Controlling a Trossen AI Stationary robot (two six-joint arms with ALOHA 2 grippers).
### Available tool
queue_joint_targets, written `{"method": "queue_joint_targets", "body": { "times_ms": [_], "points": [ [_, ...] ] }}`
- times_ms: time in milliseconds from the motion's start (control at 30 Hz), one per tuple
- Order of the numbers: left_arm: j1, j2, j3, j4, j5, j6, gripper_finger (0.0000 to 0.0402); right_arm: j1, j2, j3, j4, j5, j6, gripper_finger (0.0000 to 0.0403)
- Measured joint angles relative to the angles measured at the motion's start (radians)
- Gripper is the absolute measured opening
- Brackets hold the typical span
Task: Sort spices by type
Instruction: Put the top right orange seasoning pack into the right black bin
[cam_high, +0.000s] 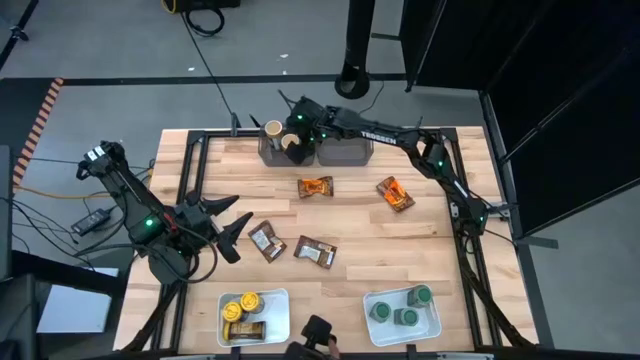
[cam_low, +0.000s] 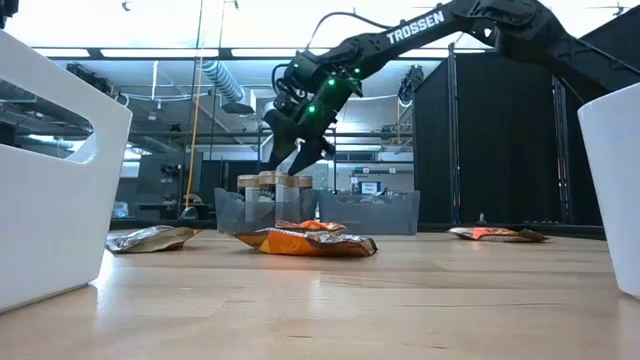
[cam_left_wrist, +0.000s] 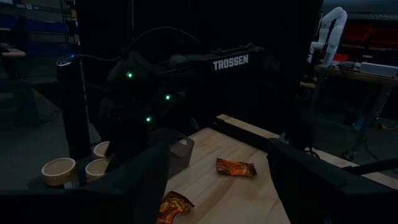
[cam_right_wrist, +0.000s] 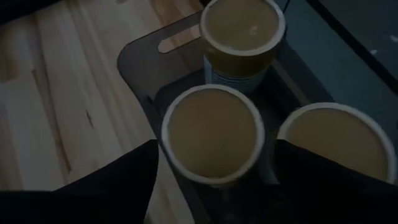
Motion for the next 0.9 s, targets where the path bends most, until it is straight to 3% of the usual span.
{"method": "queue_joint_targets", "body": {
  "times_ms": [333,467,633,767,900],
  "points": [
    [0.000,0.000,0.000,0.000,-0.011,0.000,0.0269,-0.003,-0.127,0.000,-0.095,-0.005,-0.102,0.0305],
    [0.000,0.000,0.000,0.001,-0.012,0.000,0.0269,0.001,-0.231,0.000,-0.362,-0.006,-0.189,0.0311],
    [0.000,0.000,0.000,0.002,-0.011,0.000,0.0269,0.013,-0.345,-0.026,-0.782,0.111,-0.220,0.0316],
    [0.000,0.000,0.000,0.011,-0.011,0.000,0.0269,0.000,-0.500,-0.229,-0.834,0.076,-0.146,0.0315],
    [0.000,0.000,0.000,0.011,-0.010,0.000,0.0269,-0.025,-0.756,-0.569,-0.688,0.077,-0.046,0.0314]
  ]
}}
